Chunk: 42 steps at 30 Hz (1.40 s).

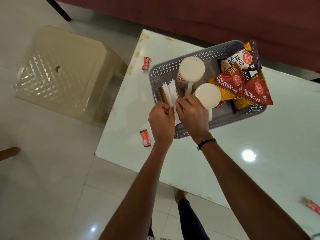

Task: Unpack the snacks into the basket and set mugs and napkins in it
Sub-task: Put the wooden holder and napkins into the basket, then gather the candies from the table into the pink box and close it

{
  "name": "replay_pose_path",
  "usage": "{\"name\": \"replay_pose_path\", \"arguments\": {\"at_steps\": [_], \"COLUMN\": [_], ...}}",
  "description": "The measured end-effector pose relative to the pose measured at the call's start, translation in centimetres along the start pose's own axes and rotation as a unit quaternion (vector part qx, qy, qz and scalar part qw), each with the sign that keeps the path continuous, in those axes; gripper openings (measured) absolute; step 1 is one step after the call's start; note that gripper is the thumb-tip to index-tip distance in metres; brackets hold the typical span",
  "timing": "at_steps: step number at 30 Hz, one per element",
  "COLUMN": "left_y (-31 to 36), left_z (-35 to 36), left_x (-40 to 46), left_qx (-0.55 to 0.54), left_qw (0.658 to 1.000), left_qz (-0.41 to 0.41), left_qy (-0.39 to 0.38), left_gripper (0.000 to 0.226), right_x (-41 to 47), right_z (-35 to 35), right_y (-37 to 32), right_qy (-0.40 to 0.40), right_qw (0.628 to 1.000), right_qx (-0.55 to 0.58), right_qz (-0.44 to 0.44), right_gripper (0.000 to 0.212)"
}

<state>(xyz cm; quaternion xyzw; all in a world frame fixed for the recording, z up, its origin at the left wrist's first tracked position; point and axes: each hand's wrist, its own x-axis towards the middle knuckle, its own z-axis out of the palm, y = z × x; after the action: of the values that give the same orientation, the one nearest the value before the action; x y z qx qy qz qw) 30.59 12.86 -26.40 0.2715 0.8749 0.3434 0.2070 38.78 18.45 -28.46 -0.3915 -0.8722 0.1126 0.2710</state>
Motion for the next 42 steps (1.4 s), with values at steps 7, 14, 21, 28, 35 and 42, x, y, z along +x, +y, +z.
{"name": "replay_pose_path", "arguments": {"at_steps": [7,14,21,28,35,42], "left_y": [-0.5,-1.3,0.3,0.1,0.2,1.7], "left_z": [-3.0,-5.3,-3.3,-2.0,-0.3,-1.0], "left_x": [-1.7,-3.2,0.2,4.0,5.3,4.8], "left_qx": [-0.066,-0.051,-0.065,-0.161,-0.368,-0.306], "left_qw": [0.996,0.999,0.992,0.944,0.853,0.875], "left_qz": [0.065,-0.001,-0.101,-0.274,-0.355,-0.358], "left_qy": [-0.002,-0.002,-0.024,-0.083,-0.105,-0.117], "left_gripper": [0.008,0.011,0.038,0.015,0.038,0.037], "right_x": [-1.6,-3.6,0.7,5.4,6.8,3.2], "right_z": [-4.8,-10.8,-12.3,-11.6,-10.7,-13.1], "right_y": [-1.7,2.5,13.3,18.1,19.9,18.4], "right_qy": [0.024,0.058,0.078,-0.069,-0.1,-0.087], "right_qw": [0.995,0.98,0.914,0.787,0.697,0.687], "right_qx": [0.047,0.033,0.085,0.259,0.393,0.391], "right_qz": [0.089,0.188,0.389,0.556,0.592,0.607], "right_gripper": [0.017,0.022,0.032,0.022,0.019,0.03]}}
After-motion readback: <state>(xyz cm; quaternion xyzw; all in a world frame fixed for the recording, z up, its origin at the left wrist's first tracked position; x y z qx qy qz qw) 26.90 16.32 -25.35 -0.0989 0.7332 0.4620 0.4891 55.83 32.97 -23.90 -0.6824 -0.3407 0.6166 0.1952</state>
